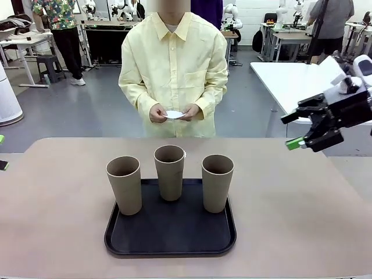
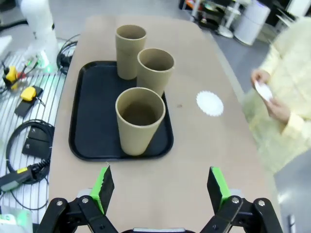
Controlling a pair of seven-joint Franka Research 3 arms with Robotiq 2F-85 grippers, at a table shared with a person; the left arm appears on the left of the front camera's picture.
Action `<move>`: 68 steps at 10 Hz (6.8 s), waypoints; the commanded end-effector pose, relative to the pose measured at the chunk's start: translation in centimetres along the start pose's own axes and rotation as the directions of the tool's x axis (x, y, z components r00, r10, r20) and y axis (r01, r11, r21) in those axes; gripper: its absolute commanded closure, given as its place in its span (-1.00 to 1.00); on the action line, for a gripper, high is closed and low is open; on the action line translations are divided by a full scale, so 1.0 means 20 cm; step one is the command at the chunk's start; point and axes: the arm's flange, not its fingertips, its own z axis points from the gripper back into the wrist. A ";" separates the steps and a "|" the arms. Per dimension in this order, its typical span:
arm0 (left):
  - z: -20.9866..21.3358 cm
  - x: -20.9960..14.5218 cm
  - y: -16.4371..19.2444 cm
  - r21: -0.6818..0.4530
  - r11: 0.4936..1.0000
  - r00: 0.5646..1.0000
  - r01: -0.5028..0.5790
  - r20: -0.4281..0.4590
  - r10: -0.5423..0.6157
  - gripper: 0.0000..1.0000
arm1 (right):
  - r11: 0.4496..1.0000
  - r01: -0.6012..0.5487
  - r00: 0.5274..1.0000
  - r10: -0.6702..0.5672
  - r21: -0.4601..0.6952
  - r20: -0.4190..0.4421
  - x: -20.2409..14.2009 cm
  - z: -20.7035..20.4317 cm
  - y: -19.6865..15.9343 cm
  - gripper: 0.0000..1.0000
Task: Place coasters on the table and set cups on them.
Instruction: Pick up one Reusable plastic cup and place it on a coaster set by the human.
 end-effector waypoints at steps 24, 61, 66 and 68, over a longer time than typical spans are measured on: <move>0.01 0.00 0.00 -0.006 1.000 1.000 0.014 0.000 -0.014 -1.00 | 0.980 -0.017 0.912 -0.065 0.196 0.404 -0.66 -0.74 -0.07 -1.00; 0.01 0.00 0.00 -0.006 1.000 1.000 0.014 0.000 -0.014 -1.00 | 0.917 0.013 0.887 -0.195 0.399 0.418 -0.60 -1.31 -0.03 -1.00; 0.01 0.00 0.00 -0.006 1.000 1.000 0.014 0.000 -0.014 -1.00 | 0.917 0.002 0.872 -0.196 0.398 0.448 -0.59 -1.33 -0.05 0.24; 0.01 0.00 0.00 -0.006 1.000 1.000 0.014 0.000 -0.014 -1.00 | 0.916 0.006 0.871 -0.202 0.402 0.448 -0.59 -1.33 -0.05 1.00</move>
